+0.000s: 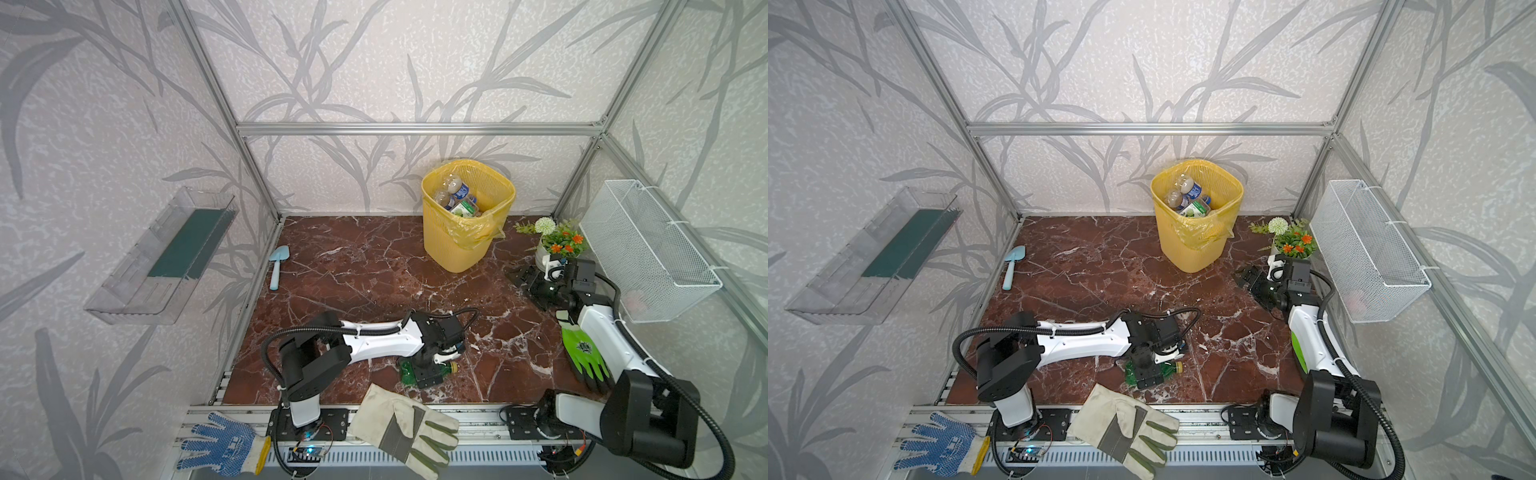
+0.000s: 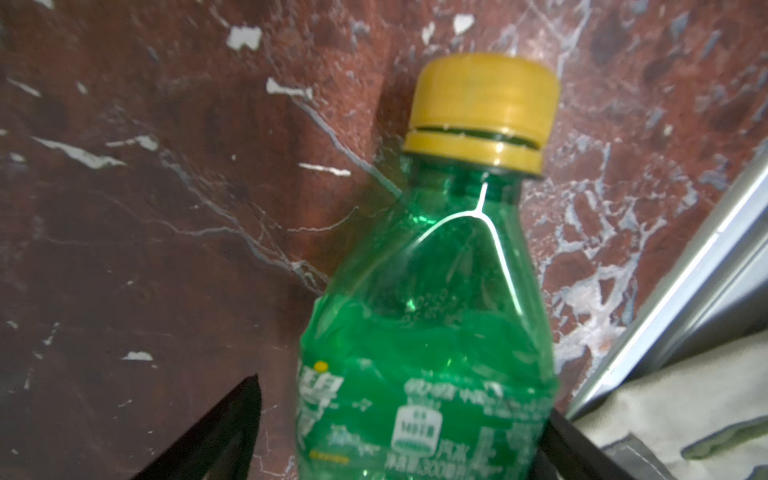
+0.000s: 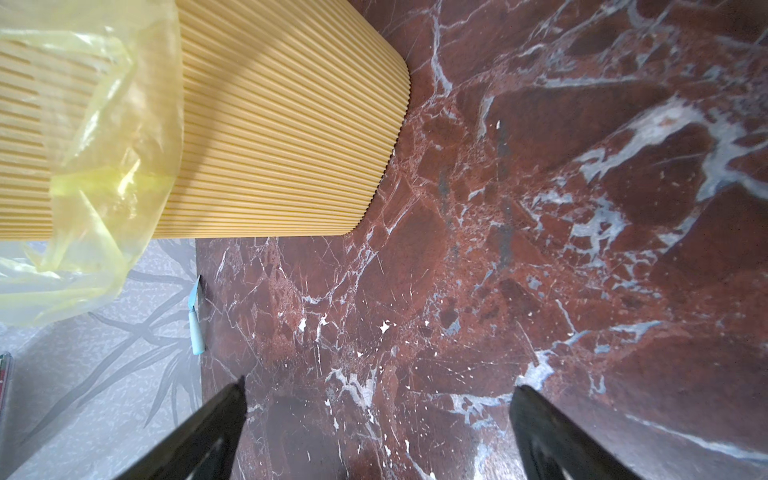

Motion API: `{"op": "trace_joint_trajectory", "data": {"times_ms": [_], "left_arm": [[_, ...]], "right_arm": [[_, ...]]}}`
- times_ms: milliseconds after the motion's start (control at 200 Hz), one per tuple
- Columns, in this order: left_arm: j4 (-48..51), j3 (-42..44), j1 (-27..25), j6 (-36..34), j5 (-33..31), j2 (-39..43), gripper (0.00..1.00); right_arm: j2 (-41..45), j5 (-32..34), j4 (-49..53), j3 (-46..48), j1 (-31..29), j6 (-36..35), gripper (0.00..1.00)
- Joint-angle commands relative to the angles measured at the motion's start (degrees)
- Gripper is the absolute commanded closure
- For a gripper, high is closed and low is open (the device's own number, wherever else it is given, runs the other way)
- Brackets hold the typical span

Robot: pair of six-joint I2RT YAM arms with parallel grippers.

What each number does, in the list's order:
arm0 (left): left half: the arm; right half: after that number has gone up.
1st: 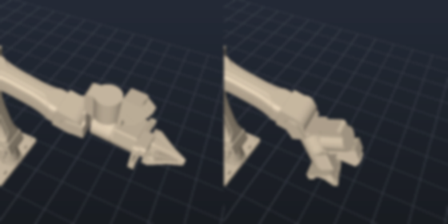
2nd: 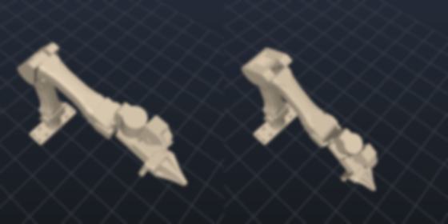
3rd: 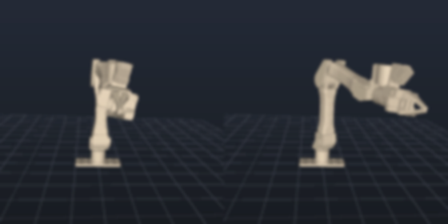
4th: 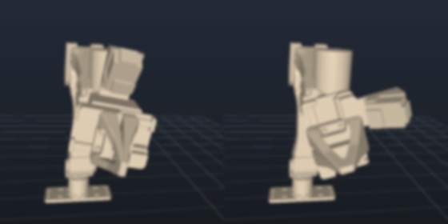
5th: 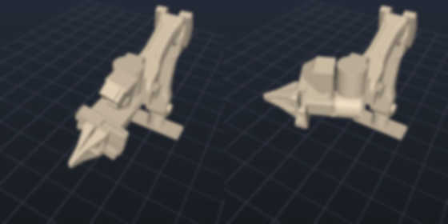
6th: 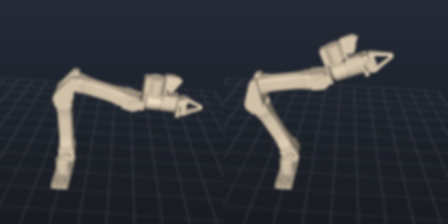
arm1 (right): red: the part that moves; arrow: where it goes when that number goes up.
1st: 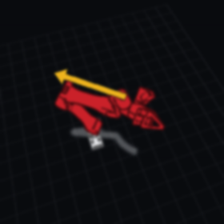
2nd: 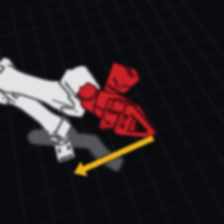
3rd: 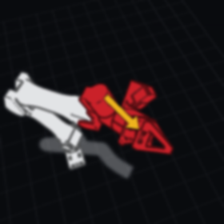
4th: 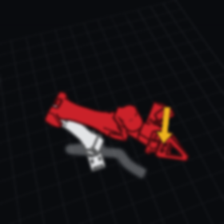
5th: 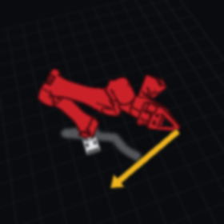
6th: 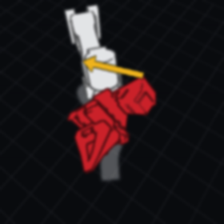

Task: Throw the plastic bottles in the bin
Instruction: 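Grasp the green yellow-capped bottle with the left gripper and lift it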

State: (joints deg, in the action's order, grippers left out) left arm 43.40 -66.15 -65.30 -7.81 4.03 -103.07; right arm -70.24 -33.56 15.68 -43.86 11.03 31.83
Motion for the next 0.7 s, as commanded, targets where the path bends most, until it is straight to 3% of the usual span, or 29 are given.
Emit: {"op": "trace_joint_trajectory", "data": {"times_ms": [0, 420, 695], "left_arm": [[-0.65, 1.09, -0.18, -0.73, -1.21, -1.08, 0.15], [-4.85, 4.28, 3.50, 2.52, -0.28, 1.62, 0.46], [-12.99, 10.69, 12.45, 10.43, 1.34, 8.62, 0.51]], "right_arm": [[0.21, 0.50, 0.66, 0.51, -0.05, -0.46, 0.00], [-0.42, 0.77, 0.45, 0.53, -0.06, -0.11, 0.01], [-1.37, 0.34, 0.13, 0.16, -0.05, 0.16, 0.01]]}}
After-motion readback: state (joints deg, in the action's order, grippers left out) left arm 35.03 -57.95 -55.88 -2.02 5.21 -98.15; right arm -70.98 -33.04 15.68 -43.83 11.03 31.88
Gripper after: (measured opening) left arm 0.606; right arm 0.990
